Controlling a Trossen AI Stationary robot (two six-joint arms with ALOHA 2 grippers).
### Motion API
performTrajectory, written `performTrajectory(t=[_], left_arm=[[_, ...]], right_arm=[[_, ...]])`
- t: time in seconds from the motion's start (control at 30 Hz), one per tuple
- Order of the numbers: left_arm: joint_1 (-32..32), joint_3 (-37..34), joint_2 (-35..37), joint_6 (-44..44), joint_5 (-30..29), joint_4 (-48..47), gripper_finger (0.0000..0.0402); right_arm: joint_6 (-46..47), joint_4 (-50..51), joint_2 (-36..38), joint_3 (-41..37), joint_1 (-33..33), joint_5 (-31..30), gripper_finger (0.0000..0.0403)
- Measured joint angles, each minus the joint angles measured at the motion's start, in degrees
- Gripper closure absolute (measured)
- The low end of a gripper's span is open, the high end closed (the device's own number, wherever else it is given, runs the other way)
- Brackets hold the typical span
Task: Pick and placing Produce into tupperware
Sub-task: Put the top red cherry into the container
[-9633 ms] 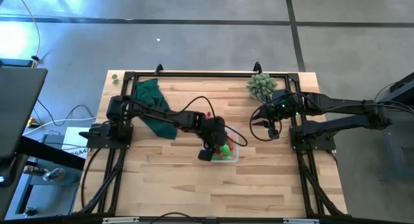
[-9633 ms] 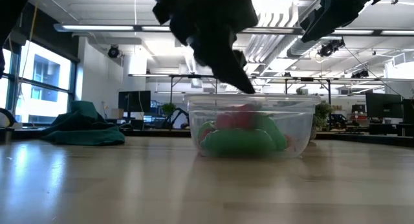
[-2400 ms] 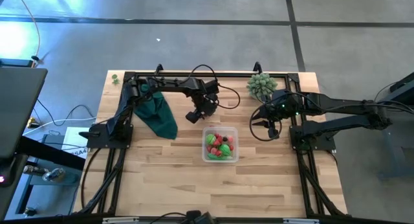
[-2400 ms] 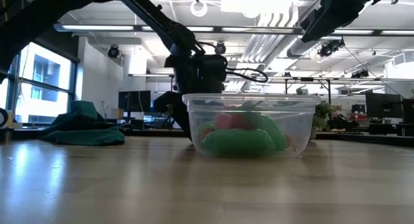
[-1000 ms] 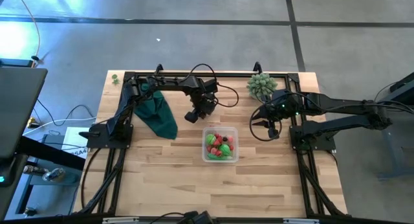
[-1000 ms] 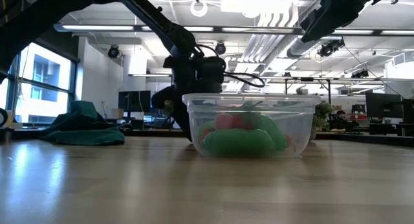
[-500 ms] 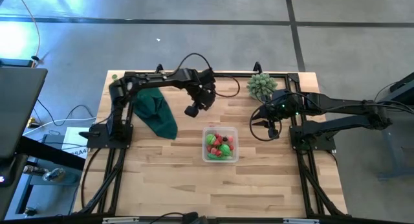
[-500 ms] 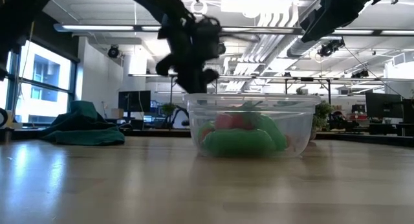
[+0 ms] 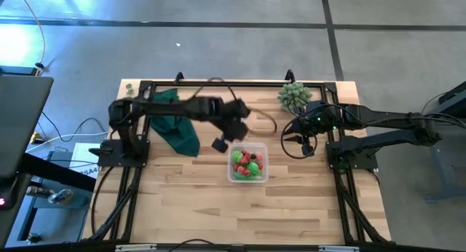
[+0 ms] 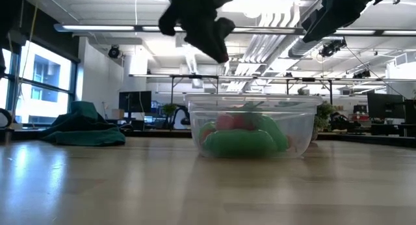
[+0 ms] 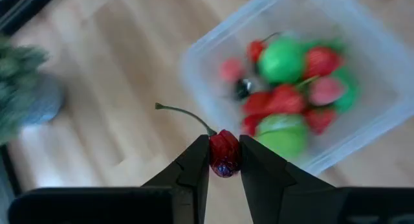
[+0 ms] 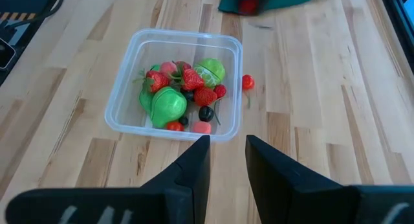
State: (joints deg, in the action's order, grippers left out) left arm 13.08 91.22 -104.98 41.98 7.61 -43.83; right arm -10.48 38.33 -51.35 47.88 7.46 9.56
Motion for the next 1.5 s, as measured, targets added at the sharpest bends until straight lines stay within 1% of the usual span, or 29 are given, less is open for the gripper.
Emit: performTrajectory(t=[0.2,0.27,0.37,0.57,0.8,1.0,1.1,1.27,1.5], left_arm=[[-7.21,-0.11,-3.79,-4.38,-0.8,-5.03,0.033],[-8.83,-0.3,-4.2,-5.47,0.5,-5.68,0.033],[-11.57,-1.55,-4.84,-6.99,2.21,-5.07,0.033],[-16.14,-4.33,-4.88,-9.94,0.35,-0.25,0.033],[-17.35,-9.06,-4.88,-14.28,-0.85,7.93,0.033],[-17.27,-11.74,-5.63,-16.4,-0.55,11.63,0.033],[-17.67,-11.88,-6.07,-17.81,1.27,10.88,0.033],[-19.64,-11.9,-6.82,-19.7,2.31,11.07,0.033],[-21.86,-11.89,-6.8,-21.74,0.36,10.8,0.033]], right_arm=[[0.02,0.0,-0.02,0.0,0.0,0.0,0.0313],[0.02,0.0,0.0,0.0,0.0,0.0,0.0313],[0.02,0.0,-0.02,0.0,0.0,0.0,0.0313],[0.0,0.0,-0.02,0.0,0.0,-0.02,0.0313],[0.0,0.0,-0.02,0.0,-0.01,-0.02,0.0313],[0.0,0.0,0.0,0.0,0.0,0.0,0.0313],[0.01,0.0,0.0,0.0,0.0,0.0,0.0313],[0.02,0.0,-0.02,0.0,0.0,-0.01,0.0313],[0.01,0.01,-0.02,0.0,-0.01,0.0,0.0313]])
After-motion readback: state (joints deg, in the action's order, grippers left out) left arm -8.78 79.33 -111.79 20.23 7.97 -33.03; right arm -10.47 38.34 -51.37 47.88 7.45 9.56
